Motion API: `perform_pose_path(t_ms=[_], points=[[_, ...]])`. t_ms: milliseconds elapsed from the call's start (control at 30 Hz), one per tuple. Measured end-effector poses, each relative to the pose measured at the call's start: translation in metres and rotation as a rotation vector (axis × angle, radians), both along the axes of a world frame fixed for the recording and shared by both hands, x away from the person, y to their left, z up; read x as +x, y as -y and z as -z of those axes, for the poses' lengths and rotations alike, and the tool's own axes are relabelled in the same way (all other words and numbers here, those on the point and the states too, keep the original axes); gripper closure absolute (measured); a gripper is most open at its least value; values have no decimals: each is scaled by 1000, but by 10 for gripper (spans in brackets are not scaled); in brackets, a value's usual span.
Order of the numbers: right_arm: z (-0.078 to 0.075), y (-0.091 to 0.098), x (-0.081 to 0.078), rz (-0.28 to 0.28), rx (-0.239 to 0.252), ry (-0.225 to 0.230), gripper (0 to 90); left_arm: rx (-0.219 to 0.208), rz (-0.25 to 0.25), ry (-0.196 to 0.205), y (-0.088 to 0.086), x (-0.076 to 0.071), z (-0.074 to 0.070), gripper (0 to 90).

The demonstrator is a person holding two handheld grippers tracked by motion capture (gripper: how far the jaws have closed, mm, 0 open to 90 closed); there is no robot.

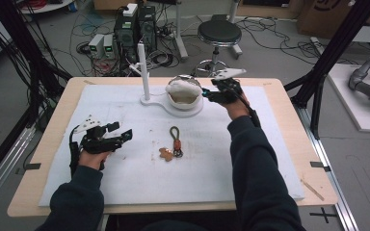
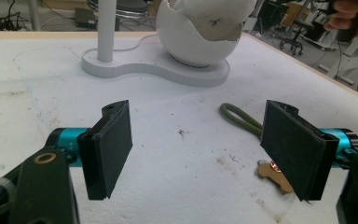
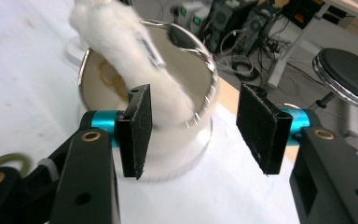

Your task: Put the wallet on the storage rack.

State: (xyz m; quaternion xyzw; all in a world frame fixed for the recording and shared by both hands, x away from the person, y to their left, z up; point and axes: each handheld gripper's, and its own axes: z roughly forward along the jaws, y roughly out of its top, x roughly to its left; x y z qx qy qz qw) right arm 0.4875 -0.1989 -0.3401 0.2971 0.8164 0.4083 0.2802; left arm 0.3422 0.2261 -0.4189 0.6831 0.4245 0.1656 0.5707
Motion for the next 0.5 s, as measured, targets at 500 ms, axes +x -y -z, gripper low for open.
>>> perform_pose_path(t_ms=[500], points=[[43, 94, -129, 67, 127, -100, 275, 39, -14, 6, 7, -3, 2, 256]])
